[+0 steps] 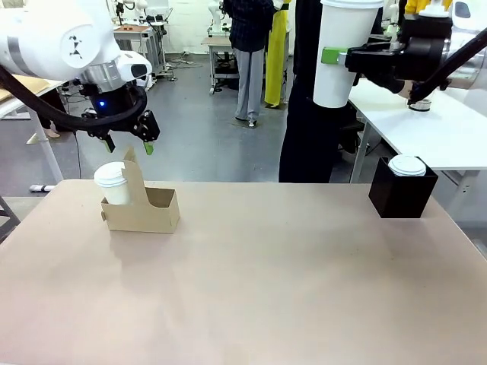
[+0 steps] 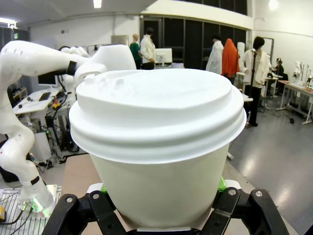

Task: Pour a drink into a cup and package it in a carrier.
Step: Position the Cup Carrier in the center of the table.

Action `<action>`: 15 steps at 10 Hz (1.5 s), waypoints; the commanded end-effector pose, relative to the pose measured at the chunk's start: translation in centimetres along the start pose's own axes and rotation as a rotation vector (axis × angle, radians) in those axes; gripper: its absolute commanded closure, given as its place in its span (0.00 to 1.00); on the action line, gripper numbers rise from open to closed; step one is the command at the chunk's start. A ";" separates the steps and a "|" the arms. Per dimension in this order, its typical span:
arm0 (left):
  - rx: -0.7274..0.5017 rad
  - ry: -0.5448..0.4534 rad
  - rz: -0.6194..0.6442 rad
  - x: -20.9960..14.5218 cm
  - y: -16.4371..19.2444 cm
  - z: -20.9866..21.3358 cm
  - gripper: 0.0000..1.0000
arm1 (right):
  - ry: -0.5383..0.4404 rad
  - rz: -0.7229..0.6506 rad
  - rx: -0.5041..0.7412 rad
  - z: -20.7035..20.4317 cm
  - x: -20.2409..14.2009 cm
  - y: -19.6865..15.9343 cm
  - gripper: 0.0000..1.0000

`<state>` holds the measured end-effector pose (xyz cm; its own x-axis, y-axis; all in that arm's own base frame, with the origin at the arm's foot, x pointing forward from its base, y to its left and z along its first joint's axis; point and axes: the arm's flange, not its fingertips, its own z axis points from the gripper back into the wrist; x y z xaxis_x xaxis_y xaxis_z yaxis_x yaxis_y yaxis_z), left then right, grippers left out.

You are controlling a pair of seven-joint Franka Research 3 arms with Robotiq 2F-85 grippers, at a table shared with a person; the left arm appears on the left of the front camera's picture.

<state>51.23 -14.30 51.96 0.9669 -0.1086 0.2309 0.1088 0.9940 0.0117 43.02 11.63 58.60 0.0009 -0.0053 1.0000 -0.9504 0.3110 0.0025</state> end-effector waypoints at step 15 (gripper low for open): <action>-0.015 0.005 0.009 1.2 1.8 -1.7 0.96 | -0.008 0.005 0.004 -0.1 0.3 0.1 0.20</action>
<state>52.39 -13.25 50.42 0.9714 -0.0856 0.2216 0.0860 0.9963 0.0076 43.02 11.63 58.60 0.0009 -0.0053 1.0000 -0.9504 0.3112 0.0025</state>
